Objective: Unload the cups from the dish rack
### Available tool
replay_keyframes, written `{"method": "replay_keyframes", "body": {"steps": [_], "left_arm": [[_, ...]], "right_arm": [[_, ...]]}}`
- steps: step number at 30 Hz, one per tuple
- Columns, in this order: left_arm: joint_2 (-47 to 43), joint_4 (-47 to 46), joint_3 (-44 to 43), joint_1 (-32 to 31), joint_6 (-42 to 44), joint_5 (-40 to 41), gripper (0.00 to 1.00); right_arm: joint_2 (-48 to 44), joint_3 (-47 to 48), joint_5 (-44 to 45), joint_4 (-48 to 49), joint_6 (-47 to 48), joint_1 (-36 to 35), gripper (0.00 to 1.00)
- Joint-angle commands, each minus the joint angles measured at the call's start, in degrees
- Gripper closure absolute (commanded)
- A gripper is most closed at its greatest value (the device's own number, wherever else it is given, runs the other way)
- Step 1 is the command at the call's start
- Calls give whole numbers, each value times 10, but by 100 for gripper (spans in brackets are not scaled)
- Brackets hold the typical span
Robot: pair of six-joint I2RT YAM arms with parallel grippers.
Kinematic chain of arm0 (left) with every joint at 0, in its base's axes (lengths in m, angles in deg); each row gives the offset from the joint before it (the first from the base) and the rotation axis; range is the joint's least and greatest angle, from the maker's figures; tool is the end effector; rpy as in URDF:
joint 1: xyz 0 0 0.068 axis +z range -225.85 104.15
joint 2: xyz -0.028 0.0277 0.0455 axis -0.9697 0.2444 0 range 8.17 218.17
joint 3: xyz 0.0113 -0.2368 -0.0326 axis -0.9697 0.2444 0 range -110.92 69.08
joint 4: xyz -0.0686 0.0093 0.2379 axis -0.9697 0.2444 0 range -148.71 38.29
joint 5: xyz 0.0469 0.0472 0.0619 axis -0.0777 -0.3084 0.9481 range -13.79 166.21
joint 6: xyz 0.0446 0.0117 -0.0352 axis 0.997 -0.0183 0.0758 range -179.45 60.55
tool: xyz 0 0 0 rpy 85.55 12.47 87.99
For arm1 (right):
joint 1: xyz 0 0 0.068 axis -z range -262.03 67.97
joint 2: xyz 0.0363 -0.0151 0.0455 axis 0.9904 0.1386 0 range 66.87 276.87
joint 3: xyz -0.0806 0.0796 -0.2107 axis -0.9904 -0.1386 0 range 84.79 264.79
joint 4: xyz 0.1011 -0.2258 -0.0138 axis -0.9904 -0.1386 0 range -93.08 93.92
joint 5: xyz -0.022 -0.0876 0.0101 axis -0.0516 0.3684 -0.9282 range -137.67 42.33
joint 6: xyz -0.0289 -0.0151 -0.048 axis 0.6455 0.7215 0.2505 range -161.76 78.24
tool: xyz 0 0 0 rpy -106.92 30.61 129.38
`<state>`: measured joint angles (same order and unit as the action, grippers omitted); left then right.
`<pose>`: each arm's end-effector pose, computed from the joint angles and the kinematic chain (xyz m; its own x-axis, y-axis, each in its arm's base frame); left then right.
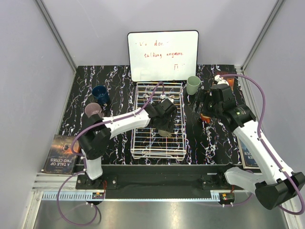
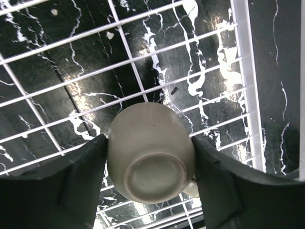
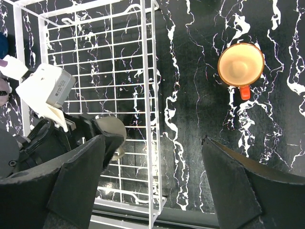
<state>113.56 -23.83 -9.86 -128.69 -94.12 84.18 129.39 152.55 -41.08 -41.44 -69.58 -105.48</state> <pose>0.2275 -0.2907 0.1847 -0.8620 0.2046 -0.4637 0.3146 0.9333 -0.1730 0.2095 0.0857 0.3233 -0.6697 0.2148 -0.7109 -0.0025 0.9566 0.2914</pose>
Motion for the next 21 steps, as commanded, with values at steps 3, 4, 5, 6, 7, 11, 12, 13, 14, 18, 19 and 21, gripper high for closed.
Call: {"method": "replay_keyframes", "body": {"steps": [3, 4, 5, 6, 7, 11, 12, 13, 14, 18, 19, 21], "left_arm": [[-37, -15, 8, -2, 3, 38, 59], [-40, -15, 9, -2, 3, 38, 67], [-42, -14, 10, -2, 2, 38, 74], [-44, -15, 13, -2, 0, 36, 94], [-47, -14, 14, -2, 0, 36, 100], [-81, -15, 15, -2, 3, 31, 100], [-90, -15, 10, -2, 8, 30, 100], [-99, -15, 8, -2, 11, 28, 100], [-125, -25, 6, -1, 14, 24, 100], [-211, -123, 52, 39, -8, -104, 100], [-227, -189, 68, 51, -20, -137, 100], [-267, -265, 126, 89, -74, -240, 100]], "right_arm": [[-14, -5, -5, 5, 20, -5, 12], [-14, -5, -6, 6, 21, -5, 12], [-15, -6, -7, 8, 21, -6, 12], [-16, -7, -7, 8, 21, -5, 12], [-17, -7, -8, 9, 21, -6, 12], [-22, -10, -7, 10, 20, -5, 12], [-25, -10, -8, 10, 18, -5, 12], [-26, -10, -7, 12, 16, -5, 12], [-27, -10, -11, 12, 16, -5, 12], [-35, -16, -22, 25, 0, -5, 12], [-37, -18, -25, 27, -3, -6, 12], [-44, -18, -36, 35, -13, -5, 12]]}}
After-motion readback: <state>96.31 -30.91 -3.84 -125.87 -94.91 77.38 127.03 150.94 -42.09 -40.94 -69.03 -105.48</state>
